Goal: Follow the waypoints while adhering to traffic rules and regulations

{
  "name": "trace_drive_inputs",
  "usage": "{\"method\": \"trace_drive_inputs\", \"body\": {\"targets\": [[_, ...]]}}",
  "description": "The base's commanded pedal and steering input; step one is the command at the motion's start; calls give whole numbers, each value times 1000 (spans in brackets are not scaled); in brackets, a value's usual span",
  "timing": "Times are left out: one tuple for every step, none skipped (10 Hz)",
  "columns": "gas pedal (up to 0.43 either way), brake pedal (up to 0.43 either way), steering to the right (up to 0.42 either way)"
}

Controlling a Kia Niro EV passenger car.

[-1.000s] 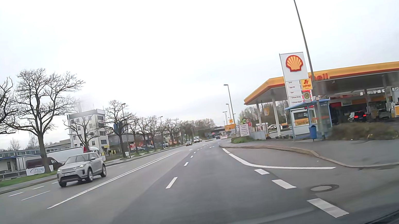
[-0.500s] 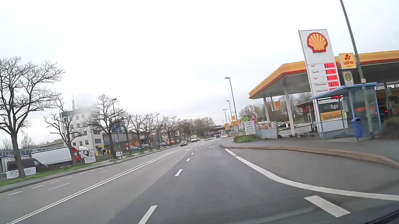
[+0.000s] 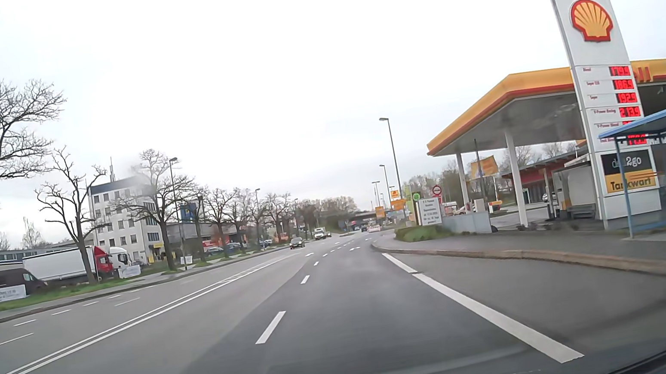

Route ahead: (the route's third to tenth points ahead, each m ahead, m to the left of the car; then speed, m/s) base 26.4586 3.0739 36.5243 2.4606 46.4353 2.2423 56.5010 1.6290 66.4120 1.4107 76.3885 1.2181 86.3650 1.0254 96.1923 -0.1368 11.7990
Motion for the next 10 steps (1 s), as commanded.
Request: {"method": "trace_drive_inputs", "body": {"targets": [[79,0,1],[79,0,1],[79,0,1],[79,0,1],[79,0,1],[79,0,1],[79,0,1],[79,0,1],[79,0,1],[79,0,1]]}}
